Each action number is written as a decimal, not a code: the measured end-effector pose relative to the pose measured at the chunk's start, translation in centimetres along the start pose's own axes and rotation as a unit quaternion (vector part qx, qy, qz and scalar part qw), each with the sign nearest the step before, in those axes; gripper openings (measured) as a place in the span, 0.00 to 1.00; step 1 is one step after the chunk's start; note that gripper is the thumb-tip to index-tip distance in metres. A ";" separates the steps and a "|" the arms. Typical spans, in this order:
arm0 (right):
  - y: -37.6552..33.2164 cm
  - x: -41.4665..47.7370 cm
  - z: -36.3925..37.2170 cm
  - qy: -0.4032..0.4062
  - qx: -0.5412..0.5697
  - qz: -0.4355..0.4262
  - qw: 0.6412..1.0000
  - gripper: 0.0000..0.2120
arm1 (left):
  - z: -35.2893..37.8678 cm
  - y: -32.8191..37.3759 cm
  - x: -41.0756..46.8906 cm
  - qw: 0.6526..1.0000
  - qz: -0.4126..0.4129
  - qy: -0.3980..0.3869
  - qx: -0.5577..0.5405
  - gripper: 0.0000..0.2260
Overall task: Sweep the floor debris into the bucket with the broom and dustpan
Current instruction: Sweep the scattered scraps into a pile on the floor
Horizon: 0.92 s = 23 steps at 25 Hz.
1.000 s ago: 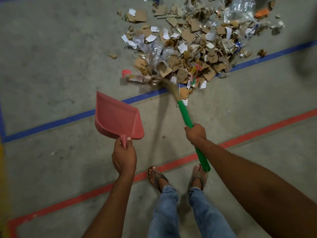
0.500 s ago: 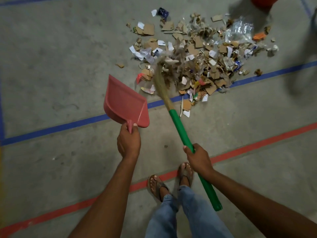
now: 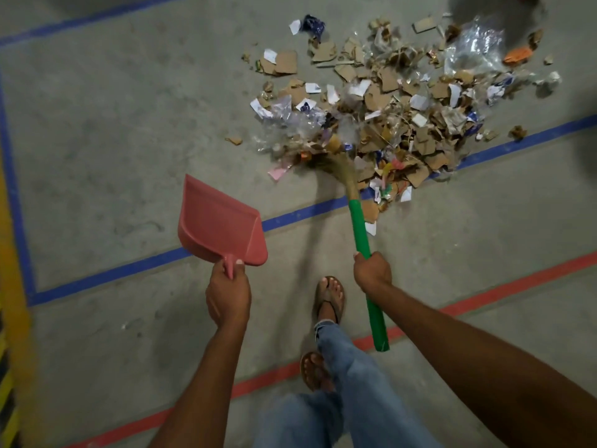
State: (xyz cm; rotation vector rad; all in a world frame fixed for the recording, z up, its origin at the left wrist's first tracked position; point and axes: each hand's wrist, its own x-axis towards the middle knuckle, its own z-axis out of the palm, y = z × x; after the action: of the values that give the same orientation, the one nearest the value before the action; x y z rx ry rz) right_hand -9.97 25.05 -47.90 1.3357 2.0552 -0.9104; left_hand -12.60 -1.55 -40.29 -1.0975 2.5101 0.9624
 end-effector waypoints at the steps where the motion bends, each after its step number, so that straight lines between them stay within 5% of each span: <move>1: -0.2 -0.2 -0.7 0.020 0.020 0.003 1.000 0.21 | 0.0 0.9 0.5 1.000 0.001 -0.008 -0.006 0.13; 7: -0.4 -6.2 -4.9 0.053 0.075 -0.090 0.992 0.16 | 0.3 7.5 2.4 0.997 0.060 -0.035 -0.043 0.13; 11: -1.7 -8.0 -4.1 0.019 0.101 -0.065 0.993 0.18 | -0.3 10.1 3.4 0.991 0.105 -0.066 -0.047 0.12; 19: 1.2 -19.7 -2.2 -0.029 0.166 -0.016 0.986 0.18 | -6.0 7.6 7.2 0.983 0.139 -0.118 -0.030 0.11; 23: 0.9 -22.9 2.8 -0.052 0.077 -0.078 0.993 0.20 | -9.8 4.5 10.8 0.989 0.129 -0.070 0.002 0.14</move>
State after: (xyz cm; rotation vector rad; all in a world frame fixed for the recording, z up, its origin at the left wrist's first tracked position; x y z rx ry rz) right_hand -0.35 10.07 -33.25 1.1903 2.0657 -1.2033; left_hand -22.87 -11.79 -35.64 -0.6872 2.5759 1.0572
